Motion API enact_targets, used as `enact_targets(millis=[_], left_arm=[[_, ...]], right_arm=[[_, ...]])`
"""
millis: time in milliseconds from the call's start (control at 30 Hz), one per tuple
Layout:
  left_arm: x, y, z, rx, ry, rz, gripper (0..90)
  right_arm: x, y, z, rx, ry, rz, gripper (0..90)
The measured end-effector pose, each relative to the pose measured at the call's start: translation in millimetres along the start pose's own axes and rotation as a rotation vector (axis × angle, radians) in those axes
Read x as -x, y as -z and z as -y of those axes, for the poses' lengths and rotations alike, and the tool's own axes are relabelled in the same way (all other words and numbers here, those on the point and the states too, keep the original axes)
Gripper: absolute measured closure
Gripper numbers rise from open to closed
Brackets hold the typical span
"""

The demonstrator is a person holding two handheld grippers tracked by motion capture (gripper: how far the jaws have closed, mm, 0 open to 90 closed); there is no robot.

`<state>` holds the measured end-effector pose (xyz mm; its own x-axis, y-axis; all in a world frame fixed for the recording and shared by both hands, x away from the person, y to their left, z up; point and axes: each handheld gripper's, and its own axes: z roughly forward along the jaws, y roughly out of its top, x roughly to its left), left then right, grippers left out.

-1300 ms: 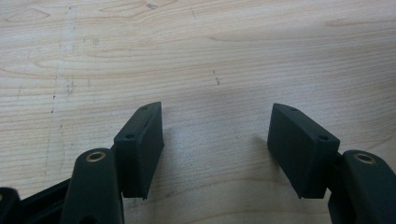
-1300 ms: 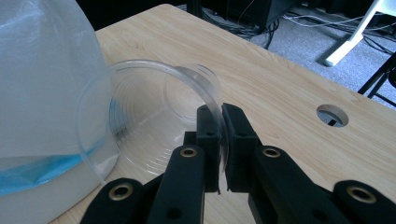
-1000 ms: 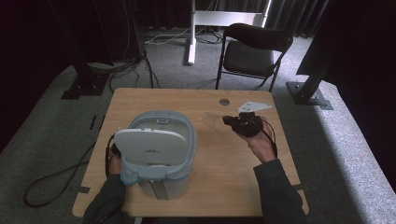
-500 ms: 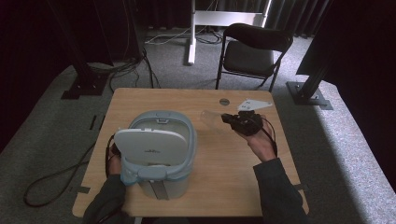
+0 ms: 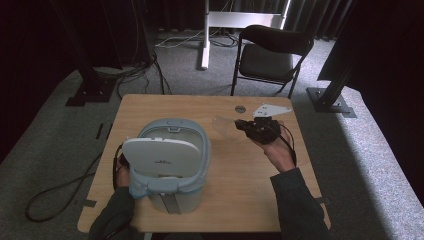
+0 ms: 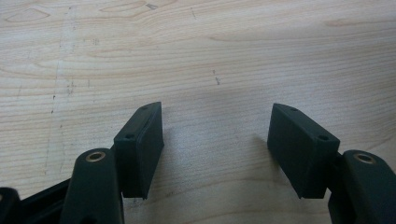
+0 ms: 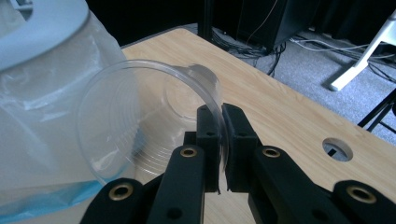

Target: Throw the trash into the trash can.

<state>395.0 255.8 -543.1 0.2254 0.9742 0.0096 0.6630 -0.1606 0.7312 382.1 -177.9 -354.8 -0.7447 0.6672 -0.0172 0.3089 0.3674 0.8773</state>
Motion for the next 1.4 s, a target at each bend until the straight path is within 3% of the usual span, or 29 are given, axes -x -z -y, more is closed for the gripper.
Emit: enact_targets(millis=[1400], left_arm=[[0.1, -0.1, -0.1, 0.001, 0.0, 0.0, 36.2]], right_arm=[[-24.6, 13.2, -38.2, 0.069, 0.095, -0.031, 85.9]])
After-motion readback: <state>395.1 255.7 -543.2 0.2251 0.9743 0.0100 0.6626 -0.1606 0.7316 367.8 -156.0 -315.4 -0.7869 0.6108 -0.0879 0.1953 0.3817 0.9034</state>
